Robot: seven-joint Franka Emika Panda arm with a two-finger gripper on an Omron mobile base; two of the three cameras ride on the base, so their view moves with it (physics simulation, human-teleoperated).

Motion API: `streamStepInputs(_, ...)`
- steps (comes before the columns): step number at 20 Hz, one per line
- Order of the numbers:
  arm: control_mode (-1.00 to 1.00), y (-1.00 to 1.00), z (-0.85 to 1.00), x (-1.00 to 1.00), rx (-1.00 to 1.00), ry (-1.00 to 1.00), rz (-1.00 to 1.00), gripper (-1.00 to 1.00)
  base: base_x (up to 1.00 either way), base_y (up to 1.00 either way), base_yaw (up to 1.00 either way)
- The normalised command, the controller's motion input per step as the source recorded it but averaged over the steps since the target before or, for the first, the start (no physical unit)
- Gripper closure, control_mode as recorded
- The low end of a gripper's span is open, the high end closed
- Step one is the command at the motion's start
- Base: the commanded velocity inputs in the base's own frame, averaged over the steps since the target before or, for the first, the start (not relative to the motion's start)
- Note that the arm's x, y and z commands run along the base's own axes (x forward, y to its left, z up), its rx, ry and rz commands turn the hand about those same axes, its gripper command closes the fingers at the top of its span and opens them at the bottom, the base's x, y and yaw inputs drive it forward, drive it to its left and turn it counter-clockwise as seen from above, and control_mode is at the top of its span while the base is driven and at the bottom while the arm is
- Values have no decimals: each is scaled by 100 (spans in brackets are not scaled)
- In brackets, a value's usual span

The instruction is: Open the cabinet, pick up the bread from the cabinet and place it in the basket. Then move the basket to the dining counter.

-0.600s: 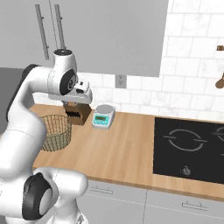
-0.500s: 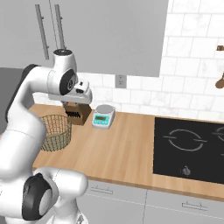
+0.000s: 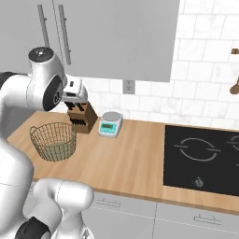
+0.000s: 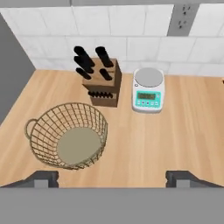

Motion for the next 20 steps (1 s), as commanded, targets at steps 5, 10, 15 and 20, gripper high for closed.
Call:
streamStepInputs(5, -100, 68, 100, -2, 0, -30, -2, -100, 0, 0, 0)
streamStepInputs(10, -100, 40, 90, 19, 0, -30, -3, -100, 0, 0, 0)
streamStepInputs(15, -100, 30, 64, 32, 0, -21, -2, -100, 0, 0, 0)
streamStepInputs(20, -100, 38, 22, 45, 0, -7, -2, -100, 0, 0, 0)
